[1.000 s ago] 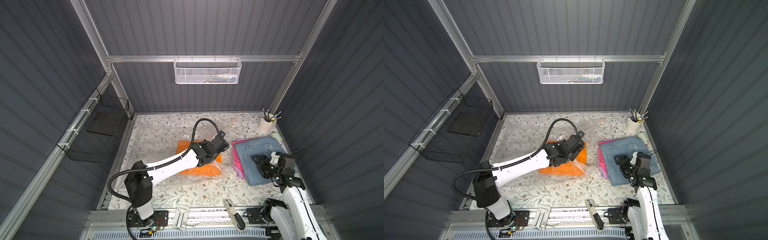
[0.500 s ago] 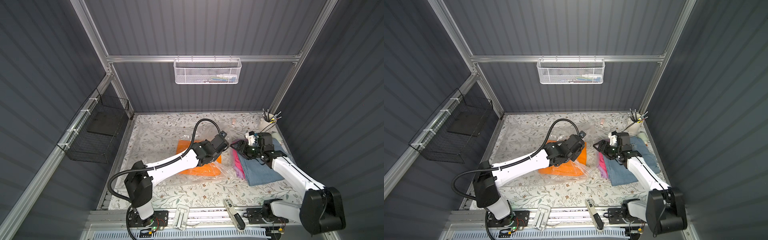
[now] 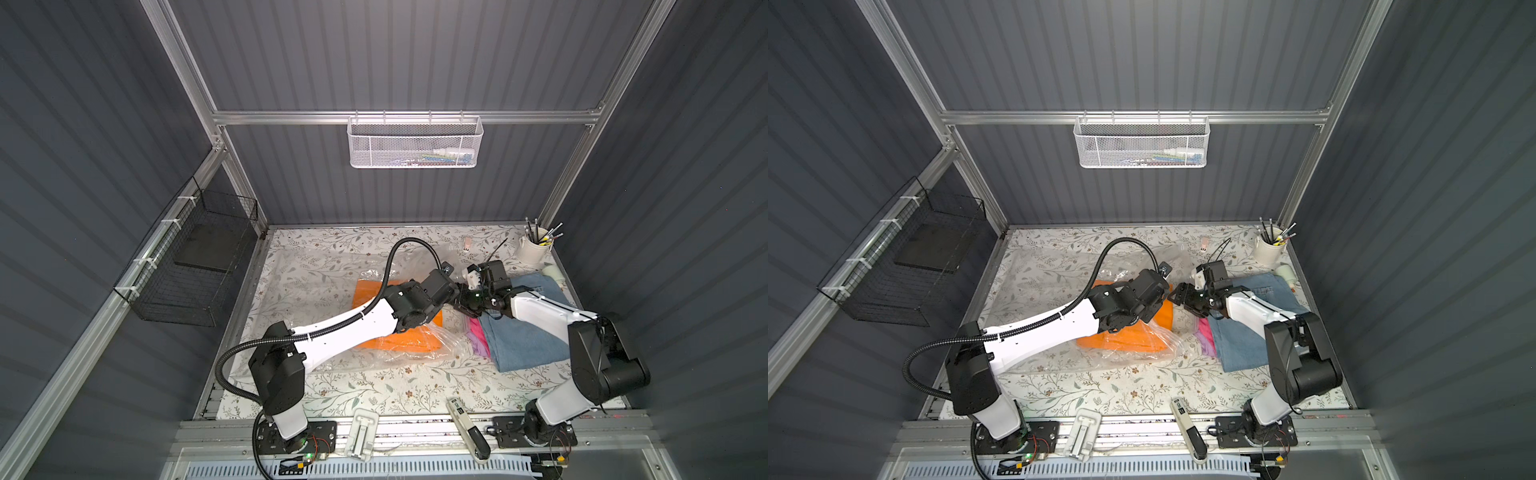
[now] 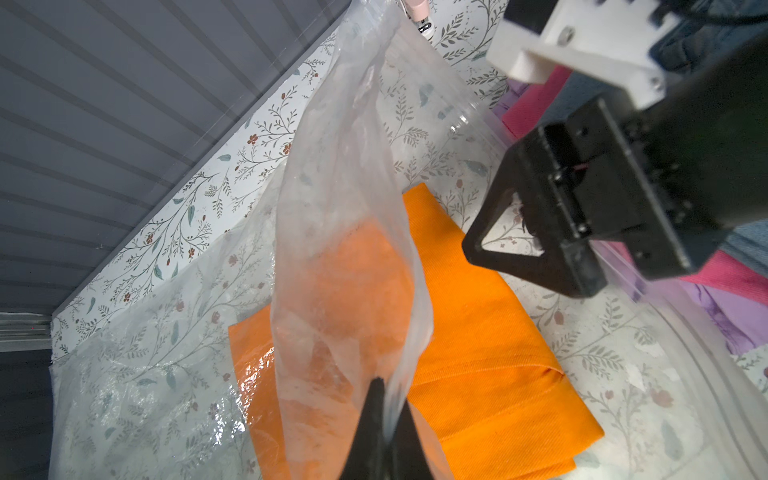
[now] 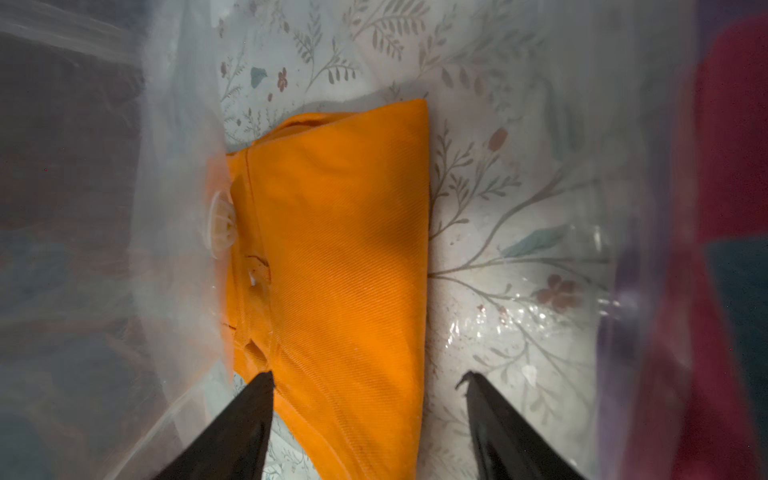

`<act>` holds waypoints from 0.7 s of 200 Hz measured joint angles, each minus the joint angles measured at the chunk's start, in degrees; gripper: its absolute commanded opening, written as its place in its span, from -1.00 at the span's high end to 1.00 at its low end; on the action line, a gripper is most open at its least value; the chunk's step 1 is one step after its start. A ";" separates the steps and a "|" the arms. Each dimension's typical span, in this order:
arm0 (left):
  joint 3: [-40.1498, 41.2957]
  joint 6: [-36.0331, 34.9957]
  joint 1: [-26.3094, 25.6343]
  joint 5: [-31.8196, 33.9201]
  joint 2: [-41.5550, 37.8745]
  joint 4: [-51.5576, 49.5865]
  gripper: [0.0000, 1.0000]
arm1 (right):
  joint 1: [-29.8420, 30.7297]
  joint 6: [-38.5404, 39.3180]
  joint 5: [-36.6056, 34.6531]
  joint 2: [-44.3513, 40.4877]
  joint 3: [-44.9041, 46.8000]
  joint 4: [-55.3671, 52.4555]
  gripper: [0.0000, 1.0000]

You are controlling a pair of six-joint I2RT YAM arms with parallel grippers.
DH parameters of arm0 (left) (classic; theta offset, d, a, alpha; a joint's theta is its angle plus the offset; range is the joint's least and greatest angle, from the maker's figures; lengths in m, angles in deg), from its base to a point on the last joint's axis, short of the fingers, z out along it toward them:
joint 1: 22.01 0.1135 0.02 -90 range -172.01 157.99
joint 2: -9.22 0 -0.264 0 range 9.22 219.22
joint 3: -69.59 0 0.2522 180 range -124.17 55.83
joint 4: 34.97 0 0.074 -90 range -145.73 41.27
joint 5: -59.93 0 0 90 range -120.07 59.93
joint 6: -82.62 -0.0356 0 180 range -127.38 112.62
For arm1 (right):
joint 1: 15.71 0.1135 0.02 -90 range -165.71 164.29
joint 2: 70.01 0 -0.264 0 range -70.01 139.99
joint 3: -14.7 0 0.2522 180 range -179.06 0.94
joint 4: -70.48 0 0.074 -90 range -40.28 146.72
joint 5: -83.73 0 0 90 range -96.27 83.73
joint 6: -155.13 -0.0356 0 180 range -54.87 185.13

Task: Take the trousers out of the vacuum bag
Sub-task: Take out the trousers from the vacuum bag.

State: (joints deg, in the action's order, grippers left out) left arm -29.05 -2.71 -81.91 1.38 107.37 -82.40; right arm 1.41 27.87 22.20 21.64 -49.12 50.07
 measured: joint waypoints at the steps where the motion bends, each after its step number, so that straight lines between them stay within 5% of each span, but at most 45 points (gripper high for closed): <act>1: 0.00 0.00 0.00 0.00 0.00 -0.02 1.00 | 0.11 -0.02 0.00 0.24 0.00 0.11 -0.47; 103: 0.00 0.02 0.00 0.04 -0.04 -0.15 1.00 | 4.94 -0.85 -0.79 8.50 -0.81 3.63 -0.42; 140: 0.09 0.04 0.00 0.07 -0.85 -0.17 1.00 | 5.88 -1.97 0.17 10.21 -1.31 6.47 -0.21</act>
State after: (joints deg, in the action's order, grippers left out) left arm -28.96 -2.67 -81.91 1.44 106.51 -82.58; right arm 7.29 25.91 22.38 31.85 -50.43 56.53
